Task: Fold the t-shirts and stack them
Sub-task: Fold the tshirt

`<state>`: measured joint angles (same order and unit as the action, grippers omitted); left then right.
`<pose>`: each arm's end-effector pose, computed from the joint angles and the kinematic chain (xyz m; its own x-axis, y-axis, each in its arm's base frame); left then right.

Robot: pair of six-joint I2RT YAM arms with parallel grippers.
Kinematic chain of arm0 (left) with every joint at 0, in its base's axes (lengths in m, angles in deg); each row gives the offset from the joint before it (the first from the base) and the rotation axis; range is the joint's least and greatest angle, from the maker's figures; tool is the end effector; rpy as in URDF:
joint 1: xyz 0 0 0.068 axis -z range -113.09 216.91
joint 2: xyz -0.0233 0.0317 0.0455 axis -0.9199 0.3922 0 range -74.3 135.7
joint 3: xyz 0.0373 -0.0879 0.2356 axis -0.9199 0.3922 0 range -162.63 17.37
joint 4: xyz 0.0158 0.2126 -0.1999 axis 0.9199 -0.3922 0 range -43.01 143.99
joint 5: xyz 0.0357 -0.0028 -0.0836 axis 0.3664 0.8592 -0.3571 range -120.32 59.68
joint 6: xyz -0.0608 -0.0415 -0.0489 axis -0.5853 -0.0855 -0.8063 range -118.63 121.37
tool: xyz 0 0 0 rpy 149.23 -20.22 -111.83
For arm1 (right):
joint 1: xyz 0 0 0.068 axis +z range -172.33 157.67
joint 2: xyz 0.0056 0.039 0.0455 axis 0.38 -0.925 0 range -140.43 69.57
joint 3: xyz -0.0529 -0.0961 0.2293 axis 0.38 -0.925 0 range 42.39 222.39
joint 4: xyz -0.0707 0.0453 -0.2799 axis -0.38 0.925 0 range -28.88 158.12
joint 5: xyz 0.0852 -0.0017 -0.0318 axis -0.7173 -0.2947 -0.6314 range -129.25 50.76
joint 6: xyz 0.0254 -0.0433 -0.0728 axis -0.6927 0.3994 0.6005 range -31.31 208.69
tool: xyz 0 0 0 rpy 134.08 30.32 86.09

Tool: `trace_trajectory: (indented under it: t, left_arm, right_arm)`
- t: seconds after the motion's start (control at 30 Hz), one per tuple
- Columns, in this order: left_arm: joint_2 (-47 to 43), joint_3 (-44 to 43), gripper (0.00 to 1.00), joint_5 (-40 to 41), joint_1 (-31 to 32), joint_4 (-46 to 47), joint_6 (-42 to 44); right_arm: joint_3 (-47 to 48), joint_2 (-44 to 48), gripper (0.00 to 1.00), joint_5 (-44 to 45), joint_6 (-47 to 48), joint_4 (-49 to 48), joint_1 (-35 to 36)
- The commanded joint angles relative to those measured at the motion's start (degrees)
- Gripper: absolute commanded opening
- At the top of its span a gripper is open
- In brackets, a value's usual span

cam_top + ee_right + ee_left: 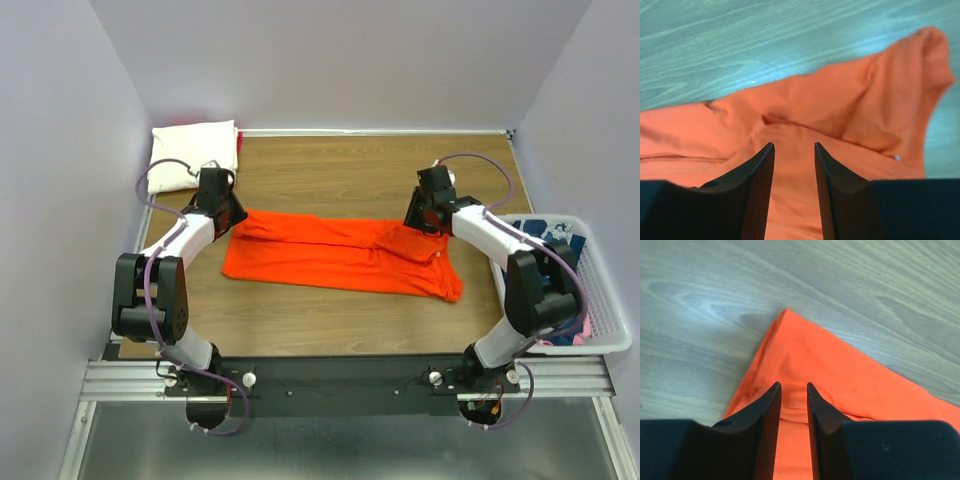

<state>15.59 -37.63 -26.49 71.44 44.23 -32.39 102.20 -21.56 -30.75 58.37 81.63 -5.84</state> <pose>0.3892 -0.0256 0.1416 -0.5999 -0.5087 -0.6175 -0.3633 0.8609 -0.3563 0.3743 0.0987 0.1458 -0.7483 0.2992 -0.5920 0.2138 0.9536 0.2117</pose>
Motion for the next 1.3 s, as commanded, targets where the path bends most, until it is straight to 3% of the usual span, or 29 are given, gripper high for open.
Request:
trace_trajectory:
  t: [0.0,0.27,0.7,0.8,0.9,1.03,1.27]
  left_arm:
    - [-1.03,-2.56,0.35,-0.49,1.35,-0.61,2.47]
    - [-0.15,-3.18,0.35,-3.57,2.23,-0.09,3.88]
    - [0.11,-2.13,0.34,-6.21,2.58,1.06,4.14]
    - [0.38,-1.95,0.34,-6.38,2.58,1.23,4.05]
    - [0.38,-1.86,0.34,-6.38,2.67,1.23,3.96]
    - [0.64,-1.6,0.34,-6.47,2.93,1.23,3.53]
    - [1.26,0.07,0.34,-7.35,2.94,2.37,0.45]
  right_arm:
    - [4.08,-4.92,0.45,1.26,1.41,-0.82,1.96]
    - [7.25,-11.96,0.45,4.08,0.45,-2.14,5.04]
    - [8.13,-14.51,0.42,9.08,-1.58,-2.41,7.77]
    - [7.17,-14.25,0.33,9.26,-2.02,-2.32,7.94]
    - [5.76,-12.85,0.16,9.09,-2.54,-2.32,8.03]
    - [4.09,-10.04,0.04,7.51,-2.63,-2.15,7.94]
    - [-1.7,-2.83,0.01,4.17,-5.0,-1.97,8.56]
